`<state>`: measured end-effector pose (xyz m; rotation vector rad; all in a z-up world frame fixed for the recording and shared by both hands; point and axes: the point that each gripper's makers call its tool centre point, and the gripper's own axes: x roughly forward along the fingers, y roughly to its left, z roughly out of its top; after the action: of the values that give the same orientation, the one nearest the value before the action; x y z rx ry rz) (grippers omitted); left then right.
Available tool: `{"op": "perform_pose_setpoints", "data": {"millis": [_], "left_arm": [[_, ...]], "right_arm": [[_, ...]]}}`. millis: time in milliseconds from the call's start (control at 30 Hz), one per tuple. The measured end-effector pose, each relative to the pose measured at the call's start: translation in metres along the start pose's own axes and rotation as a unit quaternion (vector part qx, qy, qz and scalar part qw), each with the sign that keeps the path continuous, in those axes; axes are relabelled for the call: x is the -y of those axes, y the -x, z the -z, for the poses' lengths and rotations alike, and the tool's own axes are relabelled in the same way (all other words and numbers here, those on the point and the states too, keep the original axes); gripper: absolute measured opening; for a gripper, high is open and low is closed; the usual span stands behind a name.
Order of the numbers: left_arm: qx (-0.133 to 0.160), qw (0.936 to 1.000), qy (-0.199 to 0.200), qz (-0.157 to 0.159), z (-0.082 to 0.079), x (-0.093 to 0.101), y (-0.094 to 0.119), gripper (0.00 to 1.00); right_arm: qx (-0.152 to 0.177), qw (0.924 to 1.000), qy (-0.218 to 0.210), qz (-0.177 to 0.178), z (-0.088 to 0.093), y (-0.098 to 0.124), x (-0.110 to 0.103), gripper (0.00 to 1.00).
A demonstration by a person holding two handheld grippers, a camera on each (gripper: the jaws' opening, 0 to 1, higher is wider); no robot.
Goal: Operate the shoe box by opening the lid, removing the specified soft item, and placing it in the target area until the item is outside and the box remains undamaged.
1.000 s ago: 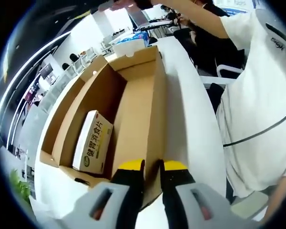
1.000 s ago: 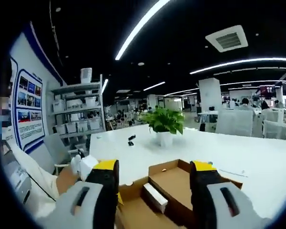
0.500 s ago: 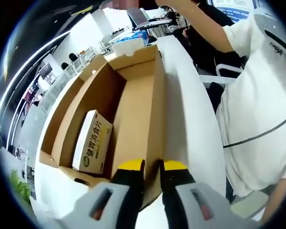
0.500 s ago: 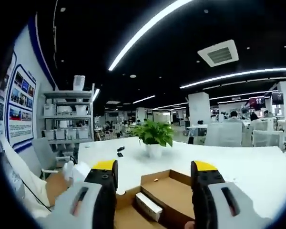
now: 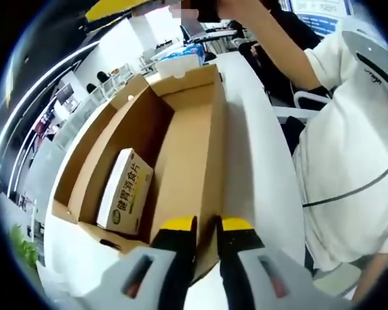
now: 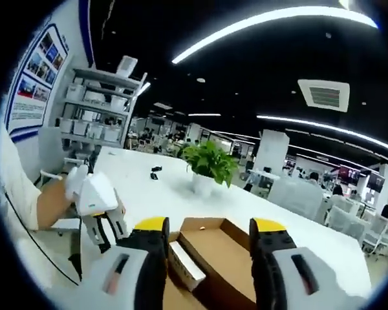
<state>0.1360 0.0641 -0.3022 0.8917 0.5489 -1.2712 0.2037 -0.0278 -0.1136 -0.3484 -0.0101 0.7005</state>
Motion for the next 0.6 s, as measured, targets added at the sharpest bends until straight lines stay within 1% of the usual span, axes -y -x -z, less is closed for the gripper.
{"op": "perform_pose_setpoints", "data": {"millis": [33,67,100,133,200,267,300,433,500,567,600], "left_arm": [[-0.001,1.0,-0.001,0.001,0.0,0.0,0.0,0.12],[-0.003,1.0,0.0,0.002,0.0,0.001,0.0,0.12],[-0.004,1.0,0.0,0.002,0.0,0.001,0.0,0.12],[-0.004,1.0,-0.002,0.002,0.0,0.001,0.0,0.12],[-0.001,1.0,-0.002,0.001,0.0,0.001,0.0,0.12],[-0.001,1.0,-0.001,0.0,0.0,0.001,-0.001,0.12],[-0.001,1.0,0.0,0.0,0.0,0.001,-0.001,0.12],[-0.002,1.0,0.0,-0.001,0.0,0.001,-0.001,0.12],[-0.002,1.0,0.0,-0.002,0.0,0.001,-0.001,0.12],[-0.002,1.0,-0.001,-0.003,0.0,0.001,-0.001,0.12],[-0.003,1.0,-0.004,-0.003,0.0,0.001,-0.001,0.12]], "right_arm": [[0.0,0.9999,0.009,0.013,0.002,0.0,0.004,0.41],[0.002,0.9997,0.013,0.02,0.002,0.0,0.005,0.36],[0.006,0.9996,0.012,0.023,0.001,0.001,0.006,0.33],[0.011,0.9995,0.01,0.03,-0.001,0.003,0.007,0.32],[0.023,0.9993,0.003,0.028,-0.006,0.006,0.008,0.36],[0.036,0.9992,-0.009,0.015,-0.011,0.007,0.004,0.38],[0.036,0.9993,-0.01,0.006,-0.012,0.007,0.002,0.38],[0.039,0.9991,-0.014,0.002,-0.013,0.007,-0.001,0.39],[0.042,0.9983,-0.038,-0.011,-0.01,0.005,-0.004,0.39],[0.042,0.9967,-0.065,-0.022,-0.006,0.003,-0.007,0.41],[0.045,0.9957,-0.078,-0.021,-0.003,0.003,-0.007,0.43]]}}
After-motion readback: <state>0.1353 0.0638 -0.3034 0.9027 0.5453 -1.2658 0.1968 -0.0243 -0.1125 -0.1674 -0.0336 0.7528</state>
